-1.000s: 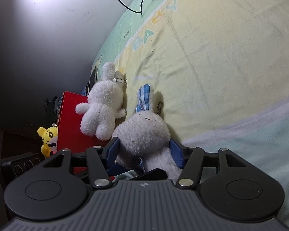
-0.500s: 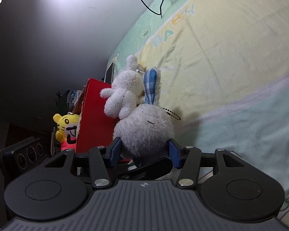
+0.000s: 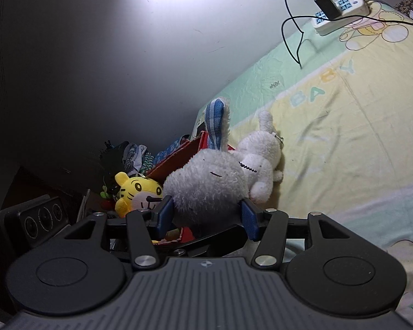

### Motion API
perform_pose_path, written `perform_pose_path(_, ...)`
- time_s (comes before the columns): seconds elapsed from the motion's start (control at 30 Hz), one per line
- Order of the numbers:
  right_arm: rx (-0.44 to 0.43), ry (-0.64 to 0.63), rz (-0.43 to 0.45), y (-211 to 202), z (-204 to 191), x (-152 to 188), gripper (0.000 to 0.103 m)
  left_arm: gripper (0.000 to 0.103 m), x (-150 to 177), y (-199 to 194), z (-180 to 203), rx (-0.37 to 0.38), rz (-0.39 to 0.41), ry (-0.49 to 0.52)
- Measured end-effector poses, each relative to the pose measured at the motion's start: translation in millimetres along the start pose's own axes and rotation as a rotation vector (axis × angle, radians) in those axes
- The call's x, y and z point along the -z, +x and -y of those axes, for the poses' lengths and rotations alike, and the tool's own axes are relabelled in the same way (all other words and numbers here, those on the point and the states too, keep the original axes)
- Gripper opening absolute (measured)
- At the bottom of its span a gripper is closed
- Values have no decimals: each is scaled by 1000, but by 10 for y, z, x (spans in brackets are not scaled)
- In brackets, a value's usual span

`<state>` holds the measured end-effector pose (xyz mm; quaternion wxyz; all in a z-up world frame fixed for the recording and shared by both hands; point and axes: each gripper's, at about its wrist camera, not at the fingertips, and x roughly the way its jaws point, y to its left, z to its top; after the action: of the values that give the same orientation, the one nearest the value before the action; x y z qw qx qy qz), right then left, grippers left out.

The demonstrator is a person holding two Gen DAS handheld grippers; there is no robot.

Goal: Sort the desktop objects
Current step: 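Carry the held bunny with the right tool over the red box, then lower the plaid-eared bunny into the red box with the right tool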

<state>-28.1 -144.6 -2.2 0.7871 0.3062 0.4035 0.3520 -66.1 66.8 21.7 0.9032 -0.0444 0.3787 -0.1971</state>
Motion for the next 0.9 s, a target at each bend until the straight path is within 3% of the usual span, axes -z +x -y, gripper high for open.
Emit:
perform_pose_path(0.4, -4, -75, 78, 598, -594, 50, 56, 75, -54, -382, -773, -3, 64, 15)
perform_pose_path(0.67, 108, -112, 91, 914, -745, 123, 55, 75, -6, -228, -1142, 58, 19, -3)
perform_pose_path(0.9, 191, -155, 99, 1046, -847, 156, 54, 78, 11, -146, -1398, 142, -1, -78)
